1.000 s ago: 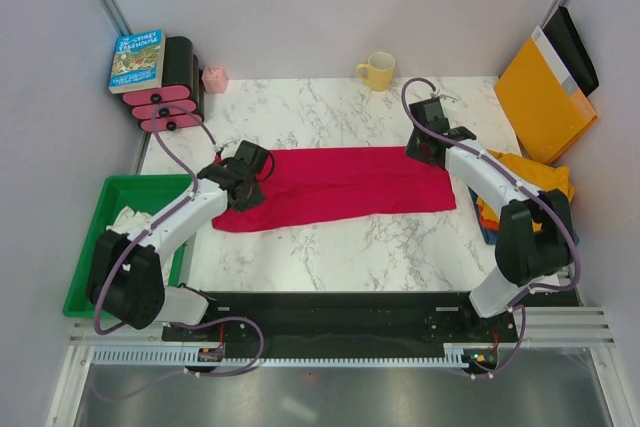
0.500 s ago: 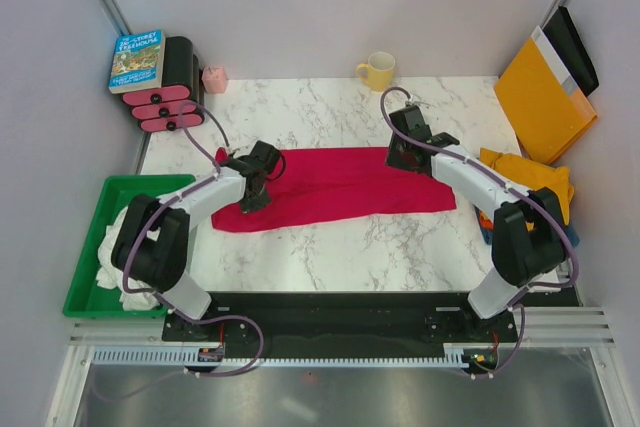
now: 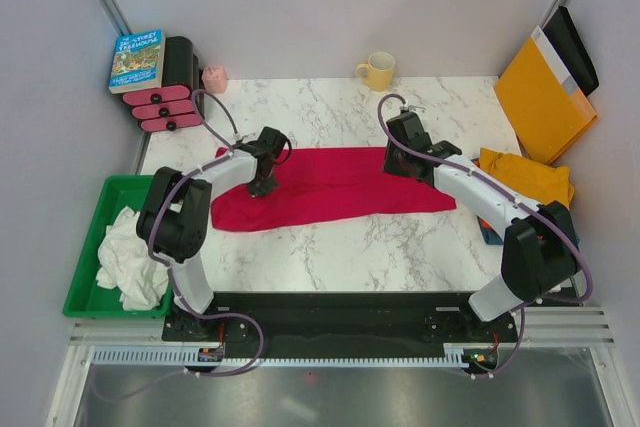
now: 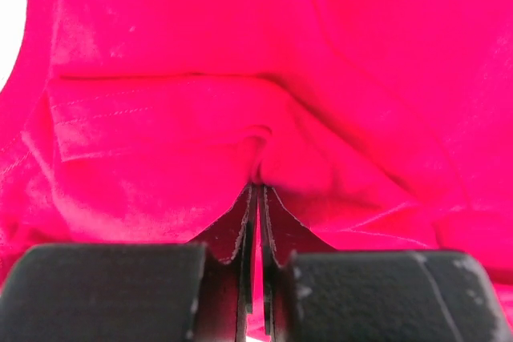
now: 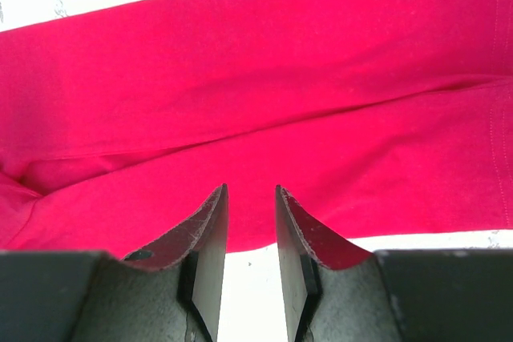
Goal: Fold and stack the t-shirts
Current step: Fold the other side of the tshirt into a rectangle, then rotate the tshirt 90 degrees
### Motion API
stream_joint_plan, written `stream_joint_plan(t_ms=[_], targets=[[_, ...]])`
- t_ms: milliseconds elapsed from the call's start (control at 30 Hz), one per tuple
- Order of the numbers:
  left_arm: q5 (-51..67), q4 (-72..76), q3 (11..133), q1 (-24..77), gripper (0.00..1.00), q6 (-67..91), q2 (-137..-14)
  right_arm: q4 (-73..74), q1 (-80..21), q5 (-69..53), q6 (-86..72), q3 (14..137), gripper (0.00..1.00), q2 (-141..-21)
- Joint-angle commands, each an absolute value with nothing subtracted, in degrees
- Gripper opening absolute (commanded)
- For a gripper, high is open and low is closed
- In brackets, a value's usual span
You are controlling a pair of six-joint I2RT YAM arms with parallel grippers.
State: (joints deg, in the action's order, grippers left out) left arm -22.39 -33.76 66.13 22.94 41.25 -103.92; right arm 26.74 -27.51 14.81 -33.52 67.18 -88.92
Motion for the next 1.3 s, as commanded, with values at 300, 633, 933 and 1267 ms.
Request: stream_joint_plan(t_ms=[300, 633, 933, 1267], targets=[[-22.3, -29.4, 80.8, 22.6, 0.08, 36.4, -111.2, 25.9, -27.5, 15.2, -32.3, 64.6, 0.38, -88.1], [-20.2, -31.6, 92.3, 21.7, 0.07, 34.4, -121.0, 26.1, -27.6, 16.3, -31.8, 64.1, 0.38, -87.9], [-20.3, -27.8, 71.8, 21.9, 0.11, 38.0, -94.6, 25.3, -26.0, 24.8, -31.4, 74.7, 0.21, -96.1], [-14.5, -29.1, 53.2, 23.9, 0.13, 40.7, -77.8, 24.8, -17.9, 21.6, -34.1, 100.4, 0.02, -121.4]])
